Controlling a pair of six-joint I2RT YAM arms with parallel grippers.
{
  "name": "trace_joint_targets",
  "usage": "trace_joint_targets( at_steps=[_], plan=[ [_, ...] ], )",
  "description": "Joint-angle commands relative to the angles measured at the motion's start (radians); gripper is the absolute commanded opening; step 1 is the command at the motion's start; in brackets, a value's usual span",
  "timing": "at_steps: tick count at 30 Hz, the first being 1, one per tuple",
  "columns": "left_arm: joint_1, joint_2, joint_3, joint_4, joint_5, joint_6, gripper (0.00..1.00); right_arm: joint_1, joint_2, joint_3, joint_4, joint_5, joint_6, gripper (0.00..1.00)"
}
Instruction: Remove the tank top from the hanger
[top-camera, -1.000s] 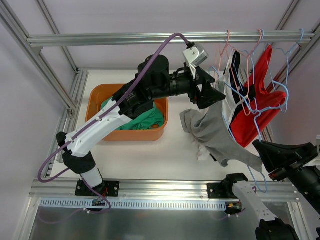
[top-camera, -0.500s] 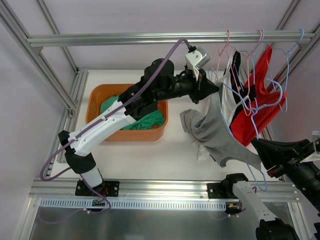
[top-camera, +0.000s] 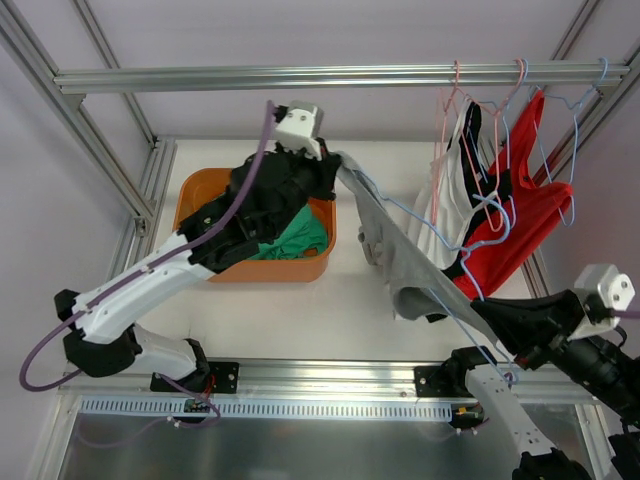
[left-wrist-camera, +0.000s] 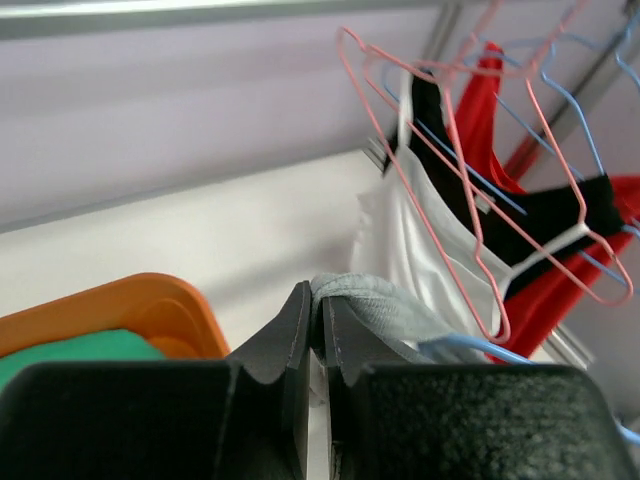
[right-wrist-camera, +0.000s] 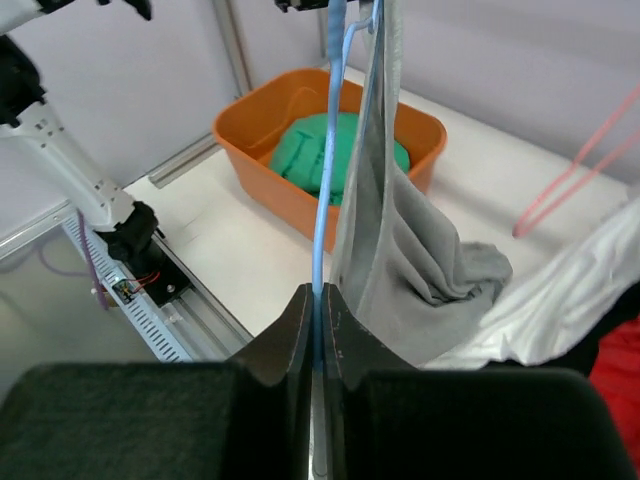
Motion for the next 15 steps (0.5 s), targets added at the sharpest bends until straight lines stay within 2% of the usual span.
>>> trace_joint_targets(
  at_steps=[1, 3, 6, 7, 8, 10, 11, 12, 13, 14, 15],
  plan=[
    [0.002, -0.110, -0.025, 0.050, -0.237, -0.004, 0.00, 0.031, -0.043, 0.040, 0.089, -0.142, -0.043, 0.00],
    [0.002, -0.160, -0.063, 0.049, -0.177, -0.005, 0.00, 0.039, -0.059, 0.036, 0.132, -0.105, -0.035, 0.00],
    [0.002, -0.237, -0.132, 0.049, 0.052, -0.015, 0.00, 0.039, -0.117, -0.057, 0.311, -0.064, 0.034, 0.00],
    [0.002, -0.255, -0.149, 0.050, 0.206, -0.013, 0.00, 0.040, -0.138, -0.098, 0.381, -0.051, 0.061, 0.00],
    [0.002, -0.294, -0.184, 0.050, 0.308, -0.007, 0.00, 0.039, -0.187, -0.146, 0.558, -0.024, 0.139, 0.00],
    [0.002, -0.343, -0.218, 0.055, 0.550, 0.019, 0.00, 0.037, -0.243, -0.359, 0.804, -0.010, 0.248, 0.00],
    [0.002, -0.352, -0.253, 0.056, 0.825, 0.027, 0.00, 0.037, -0.284, -0.445, 1.115, -0.019, 0.326, 0.00],
    [0.002, -0.358, -0.269, 0.058, 0.972, 0.042, 0.00, 0.036, -0.292, -0.610, 1.287, -0.021, 0.479, 0.00],
    [0.000, -0.363, -0.284, 0.063, 1.112, 0.042, 0.00, 0.036, -0.292, -0.682, 1.459, -0.016, 0.556, 0.00],
    [-0.003, -0.361, -0.324, 0.070, 1.323, 0.038, 0.00, 0.034, -0.280, -0.737, 1.764, 0.001, 0.628, 0.00],
    [-0.019, -0.361, -0.345, 0.075, 1.385, 0.035, 0.00, 0.033, -0.226, -0.777, 1.878, 0.014, 0.758, 0.00]
  ],
)
